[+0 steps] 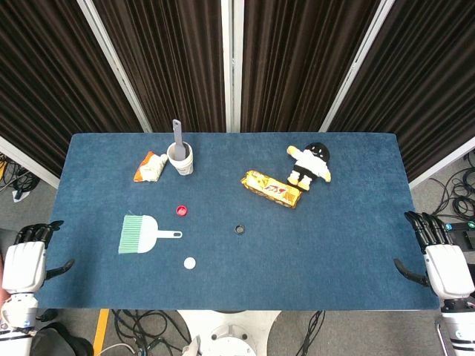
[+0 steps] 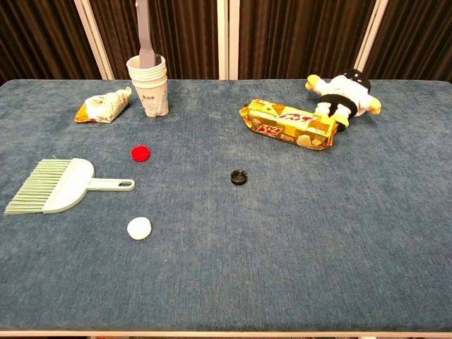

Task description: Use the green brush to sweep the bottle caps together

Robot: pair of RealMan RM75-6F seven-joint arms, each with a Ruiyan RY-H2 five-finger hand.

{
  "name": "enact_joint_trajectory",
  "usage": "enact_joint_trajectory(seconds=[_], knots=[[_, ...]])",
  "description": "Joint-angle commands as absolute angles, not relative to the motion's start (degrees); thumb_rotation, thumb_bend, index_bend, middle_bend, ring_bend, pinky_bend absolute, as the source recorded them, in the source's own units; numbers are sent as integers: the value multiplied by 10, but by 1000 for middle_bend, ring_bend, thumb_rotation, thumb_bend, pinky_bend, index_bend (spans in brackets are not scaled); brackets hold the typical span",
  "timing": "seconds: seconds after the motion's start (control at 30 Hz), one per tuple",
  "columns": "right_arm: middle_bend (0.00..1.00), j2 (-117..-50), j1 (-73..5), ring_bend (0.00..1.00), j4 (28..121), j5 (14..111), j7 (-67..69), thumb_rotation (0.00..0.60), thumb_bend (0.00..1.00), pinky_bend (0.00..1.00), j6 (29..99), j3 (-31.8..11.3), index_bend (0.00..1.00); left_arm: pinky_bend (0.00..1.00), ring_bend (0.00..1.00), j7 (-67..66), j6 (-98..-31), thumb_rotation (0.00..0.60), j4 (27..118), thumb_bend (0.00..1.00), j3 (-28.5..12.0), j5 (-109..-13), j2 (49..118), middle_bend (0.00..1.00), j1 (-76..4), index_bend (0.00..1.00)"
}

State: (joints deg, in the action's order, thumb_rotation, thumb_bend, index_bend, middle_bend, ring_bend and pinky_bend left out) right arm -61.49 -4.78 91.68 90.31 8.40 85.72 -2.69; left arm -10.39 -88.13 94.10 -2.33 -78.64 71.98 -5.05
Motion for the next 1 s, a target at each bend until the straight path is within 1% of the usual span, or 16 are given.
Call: enact_joint_trajectory(seconds=[0.03, 0.3, 0.47, 0.6, 0.77, 0.9, 1.0], knots=[[71, -616, -48, 0, 916, 904, 83, 600, 150, 0, 858, -26, 7, 182, 210, -105, -881, 600, 943, 107, -22, -788, 719, 292, -48, 215], [71, -615, -42, 0, 913, 908, 88, 600, 146, 0, 872, -25, 7, 182, 210, -110, -887, 600, 944, 107, -22, -808, 723, 292, -45, 222], [71, -618, -38, 0, 906, 906, 77, 600, 144, 0, 887, -32, 7, 182, 210, -135, -863, 600, 947, 107, -33, -820, 719, 300, -70, 256], [71, -618, -41, 0, 904, 901, 75, 600, 144, 0, 882, -34, 7, 182, 210, -155, -821, 600, 948, 116, -48, -828, 729, 308, -109, 279], [71, -620, -42, 0, 897, 899, 80, 600, 144, 0, 881, -36, 7, 182, 210, -183, -749, 600, 943, 163, -66, -809, 757, 316, -161, 289], [71, -618, -45, 0, 894, 896, 82, 600, 143, 0, 878, -39, 7, 183, 210, -228, -679, 600, 926, 174, -76, -790, 791, 337, -213, 297], [74, -617, -46, 0, 893, 896, 82, 600, 143, 0, 876, -39, 7, 185, 210, -262, -647, 600, 909, 177, -81, -771, 825, 364, -242, 343]])
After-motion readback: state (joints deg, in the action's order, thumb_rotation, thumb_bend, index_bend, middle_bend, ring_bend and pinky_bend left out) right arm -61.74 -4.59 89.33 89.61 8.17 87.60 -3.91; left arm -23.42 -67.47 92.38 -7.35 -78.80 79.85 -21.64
